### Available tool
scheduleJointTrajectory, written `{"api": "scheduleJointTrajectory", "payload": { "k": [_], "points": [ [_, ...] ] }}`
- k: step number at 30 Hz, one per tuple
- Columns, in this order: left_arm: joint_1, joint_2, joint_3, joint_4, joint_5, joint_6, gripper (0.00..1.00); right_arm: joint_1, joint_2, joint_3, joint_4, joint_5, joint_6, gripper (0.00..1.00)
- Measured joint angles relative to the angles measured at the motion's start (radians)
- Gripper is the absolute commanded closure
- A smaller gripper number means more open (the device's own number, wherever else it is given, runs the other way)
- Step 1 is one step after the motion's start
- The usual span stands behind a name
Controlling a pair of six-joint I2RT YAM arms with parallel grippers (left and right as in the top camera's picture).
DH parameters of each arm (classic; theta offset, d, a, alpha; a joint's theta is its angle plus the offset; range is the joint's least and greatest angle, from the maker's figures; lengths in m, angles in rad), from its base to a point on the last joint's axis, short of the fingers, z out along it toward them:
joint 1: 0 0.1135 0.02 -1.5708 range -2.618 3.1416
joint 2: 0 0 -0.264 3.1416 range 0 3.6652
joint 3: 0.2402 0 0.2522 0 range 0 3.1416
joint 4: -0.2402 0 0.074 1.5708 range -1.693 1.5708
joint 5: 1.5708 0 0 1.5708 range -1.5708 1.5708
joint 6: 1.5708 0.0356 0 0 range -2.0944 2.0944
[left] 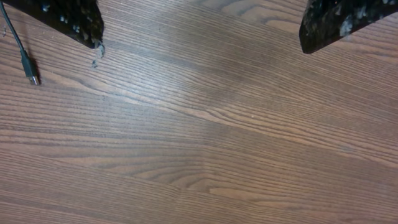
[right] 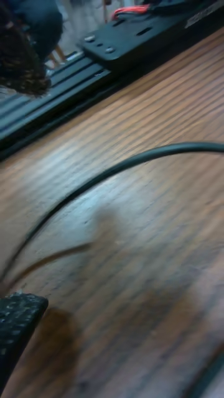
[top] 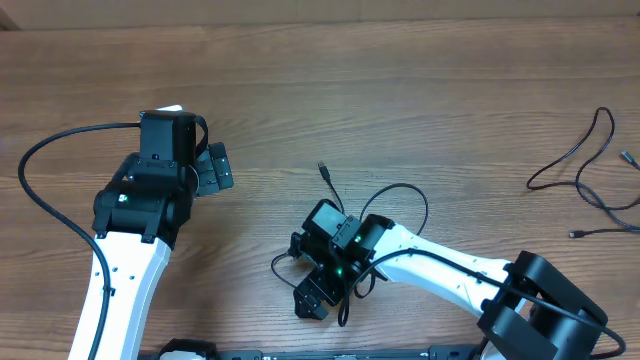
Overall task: Untangle cables
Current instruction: 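Move the right gripper to the last black cable and grasp it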
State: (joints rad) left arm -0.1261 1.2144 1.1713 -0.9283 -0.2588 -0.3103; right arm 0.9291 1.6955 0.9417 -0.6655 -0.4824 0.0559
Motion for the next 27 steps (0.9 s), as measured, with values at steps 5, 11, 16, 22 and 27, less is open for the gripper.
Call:
{"api": "scheduleJointTrajectory", "payload": {
  "k": [5,11,16,22,27],
  "points": [
    [0.000,0.000,0.000,0.000,0.000,0.000,0.00,0.000,0.001,-0.029,0.038,-0.011,0.000,0.00],
    [0.000,0.000,0.000,0.000,0.000,0.000,0.00,0.000,0.001,-0.031,0.045,-0.038,-0.023,0.00],
    [0.000,0.000,0.000,0.000,0.000,0.000,0.00,0.001,0.033,-0.031,0.063,-0.081,-0.061,0.04],
    [0.000,0.000,0.000,0.000,0.000,0.000,0.00,0.001,0.046,-0.032,0.059,-0.115,-0.085,0.53],
    [0.000,0.000,0.000,0.000,0.000,0.000,0.00,0.001,0.048,-0.032,0.049,-0.126,-0.095,0.96]
  ]
}}
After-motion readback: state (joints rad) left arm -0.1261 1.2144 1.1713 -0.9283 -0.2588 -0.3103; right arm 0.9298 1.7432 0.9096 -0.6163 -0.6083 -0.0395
